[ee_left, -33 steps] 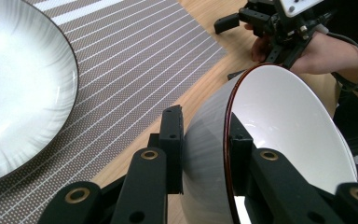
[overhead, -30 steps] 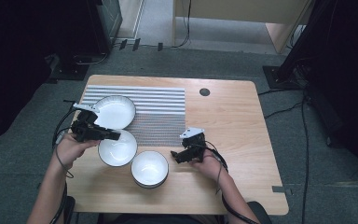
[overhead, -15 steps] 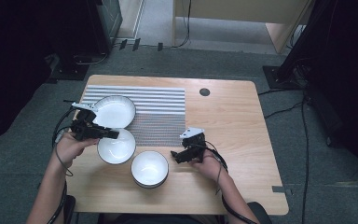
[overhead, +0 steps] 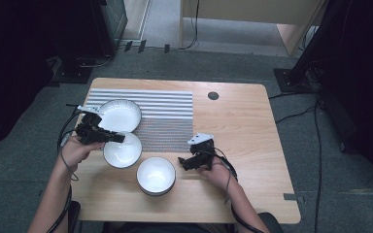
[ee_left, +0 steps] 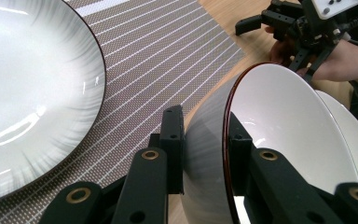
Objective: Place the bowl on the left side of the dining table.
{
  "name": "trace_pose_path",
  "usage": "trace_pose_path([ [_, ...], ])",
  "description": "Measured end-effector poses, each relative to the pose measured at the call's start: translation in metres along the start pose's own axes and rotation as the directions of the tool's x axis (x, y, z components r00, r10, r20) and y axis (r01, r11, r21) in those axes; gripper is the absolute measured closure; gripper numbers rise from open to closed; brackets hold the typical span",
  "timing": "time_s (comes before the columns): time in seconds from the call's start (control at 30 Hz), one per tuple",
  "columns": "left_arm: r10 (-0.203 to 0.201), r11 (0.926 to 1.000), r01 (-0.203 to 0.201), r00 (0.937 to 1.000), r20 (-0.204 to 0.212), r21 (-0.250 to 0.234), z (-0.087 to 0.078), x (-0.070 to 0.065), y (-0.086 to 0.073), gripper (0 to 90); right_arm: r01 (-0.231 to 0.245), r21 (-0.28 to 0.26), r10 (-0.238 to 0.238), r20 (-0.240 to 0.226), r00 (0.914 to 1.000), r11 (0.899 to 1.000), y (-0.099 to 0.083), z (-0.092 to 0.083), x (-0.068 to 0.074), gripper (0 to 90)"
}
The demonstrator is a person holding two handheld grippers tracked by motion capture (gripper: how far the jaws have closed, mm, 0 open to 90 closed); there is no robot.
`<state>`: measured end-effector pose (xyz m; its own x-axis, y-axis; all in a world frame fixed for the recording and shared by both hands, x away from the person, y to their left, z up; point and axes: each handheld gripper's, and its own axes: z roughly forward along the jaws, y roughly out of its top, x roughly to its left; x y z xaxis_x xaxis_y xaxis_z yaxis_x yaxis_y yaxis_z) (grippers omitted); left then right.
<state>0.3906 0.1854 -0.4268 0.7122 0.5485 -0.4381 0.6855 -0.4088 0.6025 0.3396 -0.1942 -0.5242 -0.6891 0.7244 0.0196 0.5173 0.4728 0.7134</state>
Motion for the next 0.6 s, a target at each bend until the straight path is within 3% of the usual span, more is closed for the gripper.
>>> trace_pose_path([
  [0.6,-0.037,0.9993,0.037,0.9993,-0.005,-0.008,0.007,0.019,0.0,76.4,-0.006,-0.001,0.006,0.008,1.0,1.0,-0.002,-0.002,0.001,0.0],
])
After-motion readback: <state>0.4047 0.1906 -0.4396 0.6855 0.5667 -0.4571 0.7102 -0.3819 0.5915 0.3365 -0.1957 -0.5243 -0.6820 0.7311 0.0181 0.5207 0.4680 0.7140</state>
